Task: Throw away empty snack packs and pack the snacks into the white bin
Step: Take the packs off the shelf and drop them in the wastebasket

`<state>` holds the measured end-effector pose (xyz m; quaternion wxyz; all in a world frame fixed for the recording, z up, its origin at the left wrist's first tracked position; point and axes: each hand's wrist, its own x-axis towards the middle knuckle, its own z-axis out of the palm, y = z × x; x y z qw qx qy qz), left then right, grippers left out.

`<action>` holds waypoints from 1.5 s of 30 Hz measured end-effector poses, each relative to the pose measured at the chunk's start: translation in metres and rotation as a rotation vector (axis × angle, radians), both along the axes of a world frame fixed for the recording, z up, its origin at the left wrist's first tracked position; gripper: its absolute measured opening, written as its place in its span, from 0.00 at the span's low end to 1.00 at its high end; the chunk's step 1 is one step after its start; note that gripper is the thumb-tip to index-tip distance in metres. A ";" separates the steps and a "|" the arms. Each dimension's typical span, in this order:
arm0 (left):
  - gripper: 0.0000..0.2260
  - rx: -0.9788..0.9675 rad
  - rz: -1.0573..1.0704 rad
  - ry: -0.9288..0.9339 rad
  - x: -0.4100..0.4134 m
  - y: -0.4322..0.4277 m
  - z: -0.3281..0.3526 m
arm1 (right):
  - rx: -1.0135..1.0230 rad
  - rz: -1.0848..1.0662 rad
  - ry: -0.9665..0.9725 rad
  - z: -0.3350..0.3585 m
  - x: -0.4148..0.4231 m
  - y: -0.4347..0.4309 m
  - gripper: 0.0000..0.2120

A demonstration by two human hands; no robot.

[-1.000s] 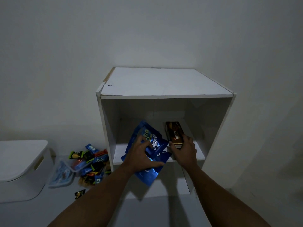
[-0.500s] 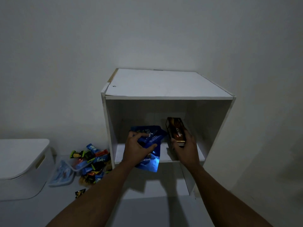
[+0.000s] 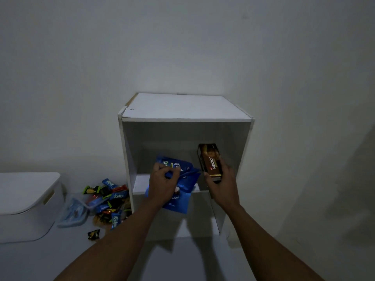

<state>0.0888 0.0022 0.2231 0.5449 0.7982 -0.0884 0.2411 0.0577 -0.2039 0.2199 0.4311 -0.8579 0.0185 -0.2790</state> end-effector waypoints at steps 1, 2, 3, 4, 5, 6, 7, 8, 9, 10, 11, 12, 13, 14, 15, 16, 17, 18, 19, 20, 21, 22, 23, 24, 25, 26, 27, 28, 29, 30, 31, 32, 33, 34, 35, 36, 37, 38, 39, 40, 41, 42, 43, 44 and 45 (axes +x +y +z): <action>0.06 -0.011 0.003 0.004 -0.008 -0.004 0.001 | -0.003 0.010 -0.007 0.001 -0.009 -0.003 0.37; 0.03 -0.020 0.002 0.004 -0.017 -0.008 0.001 | -0.003 0.017 -0.014 0.002 -0.018 -0.006 0.37; 0.02 -0.030 0.003 -0.002 -0.028 -0.012 0.001 | 0.002 0.025 -0.019 0.003 -0.028 -0.009 0.36; 0.04 -0.035 0.006 -0.009 -0.040 -0.017 0.000 | 0.012 0.030 -0.019 0.002 -0.039 -0.013 0.37; 0.08 -0.041 0.001 -0.015 -0.053 -0.023 -0.002 | 0.022 0.036 -0.022 0.001 -0.051 -0.018 0.37; 0.11 -0.044 -0.008 -0.011 -0.066 -0.030 -0.005 | 0.029 0.041 -0.026 -0.002 -0.065 -0.023 0.37; 0.14 -0.042 -0.026 -0.003 -0.080 -0.038 -0.008 | 0.035 0.045 -0.027 -0.005 -0.080 -0.030 0.37; 0.15 -0.038 -0.046 0.014 -0.093 -0.046 -0.012 | 0.041 0.042 -0.020 -0.010 -0.096 -0.038 0.37; 0.16 -0.033 -0.065 0.028 -0.106 -0.055 -0.018 | 0.047 0.036 -0.011 -0.016 -0.112 -0.046 0.38; 0.16 -0.026 -0.082 0.042 -0.119 -0.064 -0.024 | 0.053 0.022 -0.001 -0.022 -0.129 -0.055 0.38; 0.16 -0.019 -0.099 0.056 -0.132 -0.075 -0.030 | 0.060 0.005 0.005 -0.029 -0.147 -0.065 0.38; 0.16 -0.014 -0.116 0.070 -0.145 -0.085 -0.036 | 0.060 -0.020 0.013 -0.037 -0.163 -0.075 0.39; 0.16 -0.009 -0.135 0.081 -0.158 -0.096 -0.042 | 0.057 -0.045 0.022 -0.046 -0.179 -0.087 0.38; 0.16 -0.003 -0.158 0.092 -0.171 -0.108 -0.049 | 0.061 -0.073 0.041 -0.055 -0.194 -0.101 0.38; 0.16 0.005 -0.184 0.103 -0.184 -0.121 -0.056 | 0.071 -0.096 0.068 -0.065 -0.209 -0.115 0.38; 0.16 0.015 -0.209 0.115 -0.197 -0.134 -0.063 | 0.080 -0.116 0.104 -0.075 -0.224 -0.129 0.37; 0.16 0.024 -0.231 0.128 -0.208 -0.145 -0.070 | 0.088 -0.131 0.132 -0.084 -0.238 -0.142 0.37; 0.16 0.031 -0.254 0.145 -0.219 -0.157 -0.077 | 0.094 -0.152 0.155 -0.092 -0.252 -0.155 0.37; 0.16 0.041 -0.277 0.162 -0.227 -0.168 -0.084 | 0.101 -0.176 0.170 -0.098 -0.266 -0.166 0.37; 0.16 0.058 -0.302 0.179 -0.234 -0.178 -0.090 | 0.109 -0.207 0.180 -0.104 -0.279 -0.175 0.37; 0.16 0.080 -0.326 0.200 -0.240 -0.188 -0.097 | 0.114 -0.233 0.184 -0.109 -0.292 -0.184 0.37; 0.16 0.102 -0.349 0.226 -0.246 -0.198 -0.104 | 0.119 -0.254 0.189 -0.116 -0.303 -0.193 0.37; 0.17 0.124 -0.373 0.248 -0.251 -0.207 -0.111 | 0.128 -0.266 0.199 -0.123 -0.312 -0.201 0.37; 0.18 0.147 -0.399 0.261 -0.255 -0.215 -0.117 | 0.135 -0.279 0.216 -0.131 -0.319 -0.209 0.37; 0.19 0.169 -0.424 0.267 -0.258 -0.223 -0.124 | 0.142 -0.292 0.237 -0.138 -0.325 -0.216 0.36; 0.19 0.193 -0.445 0.274 -0.260 -0.231 -0.131 | 0.150 -0.306 0.258 -0.146 -0.329 -0.223 0.36; 0.20 0.214 -0.462 0.281 -0.260 -0.238 -0.139 | 0.163 -0.318 0.274 -0.154 -0.332 -0.229 0.36; 0.20 0.233 -0.477 0.292 -0.259 -0.245 -0.147 | 0.177 -0.329 0.291 -0.161 -0.333 -0.234 0.36; 0.19 0.248 -0.487 0.304 -0.257 -0.251 -0.155 | 0.183 -0.333 0.308 -0.168 -0.334 -0.239 0.36; 0.18 0.263 -0.493 0.316 -0.255 -0.257 -0.164 | 0.181 -0.329 0.327 -0.176 -0.333 -0.244 0.36; 0.18 0.277 -0.496 0.331 -0.252 -0.261 -0.175 | 0.183 -0.318 0.346 -0.184 -0.331 -0.246 0.36; 0.17 0.287 -0.501 0.353 -0.251 -0.266 -0.184 | 0.194 -0.309 0.375 -0.192 -0.329 -0.250 0.36; 0.18 0.294 -0.507 0.377 -0.248 -0.271 -0.195 | 0.202 -0.307 0.412 -0.202 -0.327 -0.254 0.36; 0.18 0.304 -0.513 0.400 -0.246 -0.276 -0.205 | 0.203 -0.307 0.451 -0.212 -0.324 -0.258 0.37; 0.19 0.311 -0.514 0.425 -0.244 -0.281 -0.216 | 0.200 -0.303 0.482 -0.221 -0.322 -0.262 0.37; 0.20 0.319 -0.514 0.454 -0.242 -0.286 -0.226 | 0.198 -0.296 0.512 -0.231 -0.320 -0.266 0.37; 0.22 0.327 -0.516 0.477 -0.240 -0.291 -0.237 | 0.192 -0.291 0.539 -0.240 -0.318 -0.269 0.37; 0.23 0.341 -0.523 0.491 -0.239 -0.296 -0.249 | 0.183 -0.287 0.562 -0.248 -0.318 -0.271 0.37; 0.23 0.353 -0.531 0.505 -0.239 -0.301 -0.258 | 0.180 -0.278 0.580 -0.257 -0.318 -0.274 0.37; 0.22 0.360 -0.533 0.537 -0.240 -0.304 -0.266 | 0.186 -0.269 0.606 -0.265 -0.318 -0.276 0.37; 0.21 0.360 -0.525 0.569 -0.241 -0.308 -0.273 | 0.194 -0.255 0.638 -0.274 -0.317 -0.279 0.36; 0.19 0.361 -0.512 0.593 -0.243 -0.311 -0.279 | 0.196 -0.238 0.685 -0.284 -0.316 -0.283 0.34; 0.19 0.373 -0.502 0.613 -0.245 -0.314 -0.287 | 0.200 -0.215 0.731 -0.296 -0.316 -0.288 0.32; 0.18 0.385 -0.499 0.638 -0.248 -0.317 -0.295 | 0.207 -0.197 0.773 -0.308 -0.316 -0.292 0.30; 0.18 0.388 -0.500 0.675 -0.250 -0.320 -0.305 | 0.210 -0.186 0.803 -0.319 -0.317 -0.295 0.29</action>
